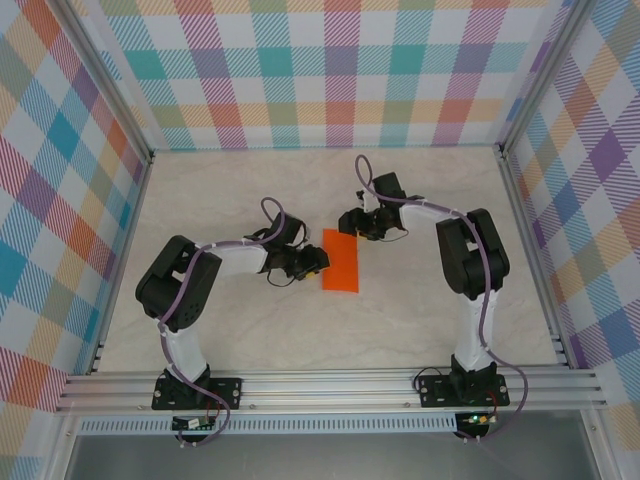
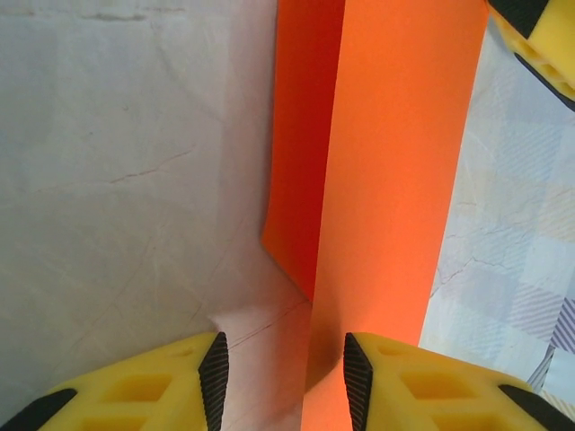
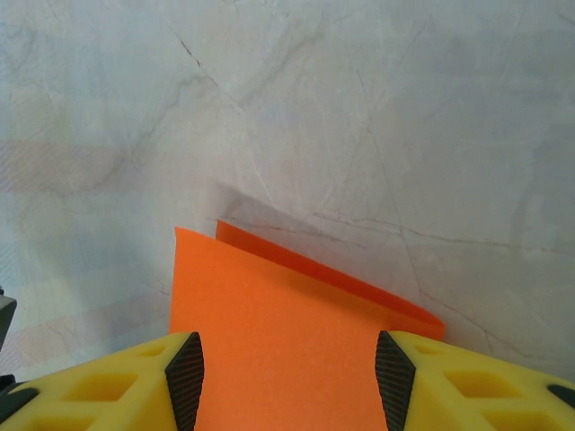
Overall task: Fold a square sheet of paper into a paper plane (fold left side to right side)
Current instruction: Third fold the triangle at the center of the table.
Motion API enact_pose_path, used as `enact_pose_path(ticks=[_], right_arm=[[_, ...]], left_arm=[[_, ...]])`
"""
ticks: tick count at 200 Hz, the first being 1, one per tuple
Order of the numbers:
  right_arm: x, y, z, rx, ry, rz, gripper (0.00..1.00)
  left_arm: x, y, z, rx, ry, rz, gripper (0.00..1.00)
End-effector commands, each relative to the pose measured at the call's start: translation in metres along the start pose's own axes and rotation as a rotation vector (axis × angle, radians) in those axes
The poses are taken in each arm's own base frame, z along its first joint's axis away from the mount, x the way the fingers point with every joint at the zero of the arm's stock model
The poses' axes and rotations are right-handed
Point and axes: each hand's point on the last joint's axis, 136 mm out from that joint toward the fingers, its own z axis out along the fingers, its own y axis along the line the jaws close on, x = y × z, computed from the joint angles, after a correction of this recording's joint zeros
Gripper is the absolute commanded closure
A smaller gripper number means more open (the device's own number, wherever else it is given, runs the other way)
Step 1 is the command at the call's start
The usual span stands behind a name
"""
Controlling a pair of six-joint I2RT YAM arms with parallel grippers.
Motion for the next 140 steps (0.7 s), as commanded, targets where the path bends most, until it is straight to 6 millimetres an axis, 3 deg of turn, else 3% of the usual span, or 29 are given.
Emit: enact_pose_path(ticks=[1, 87, 118, 140], right_arm=[[0.003, -0.006, 0.005, 0.016, 0.024, 0.019, 0.45], [0.008, -0.009, 0.005, 0.017, 0.028, 0.025, 0.45], [0.005, -0.004, -0.002, 0.022, 0.006, 0.004, 0.45], [-0.001, 0.002, -0.020, 0.044, -0.057, -0.050, 0.40]], left_arm=[[0.003, -0.015, 0.003, 0.043, 0.006, 0.016, 0.58], [0.005, -0.026, 0.010, 0.054, 0.023, 0.027, 0.59], [0.005, -0.028, 0.009, 0.044, 0.018, 0.036, 0.71], [0.006, -0.027, 0.008, 0.033, 0.015, 0.034, 0.84]])
